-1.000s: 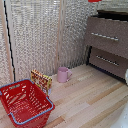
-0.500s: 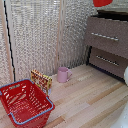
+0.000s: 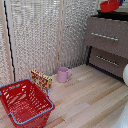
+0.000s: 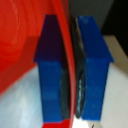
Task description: Transport the gripper mindfully toward the orange-red bowl and clasp it to elevate with ease. Ensure your robot's arm aligns efficiently with the top drawer's opening. Carefully slide the orange-red bowl into the designated spot with precision. After confirmation, withdraw the gripper gently. Close the drawer smoothly by transitioning the gripper to its handle.
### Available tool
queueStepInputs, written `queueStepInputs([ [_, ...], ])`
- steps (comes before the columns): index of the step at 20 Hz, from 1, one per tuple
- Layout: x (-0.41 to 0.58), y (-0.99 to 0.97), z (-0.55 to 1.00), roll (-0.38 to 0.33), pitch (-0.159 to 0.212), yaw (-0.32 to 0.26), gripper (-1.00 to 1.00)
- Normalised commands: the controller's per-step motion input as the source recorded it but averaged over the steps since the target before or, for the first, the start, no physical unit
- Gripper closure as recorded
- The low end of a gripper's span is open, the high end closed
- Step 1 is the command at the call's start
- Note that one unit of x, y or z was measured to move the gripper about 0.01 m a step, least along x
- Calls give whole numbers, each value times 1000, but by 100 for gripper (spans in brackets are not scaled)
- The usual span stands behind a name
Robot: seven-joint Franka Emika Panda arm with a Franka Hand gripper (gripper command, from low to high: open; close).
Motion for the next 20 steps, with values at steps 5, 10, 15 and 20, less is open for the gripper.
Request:
queueStepInputs([
  [5,-173,78,-63,0,4,-3,-100],
  [10,-150,-3,-5,1,0,-3,-100],
  [15,-43,8,0,0,-5,-3,-100],
  [20,-85,442,3,-6,-37,33,-100],
])
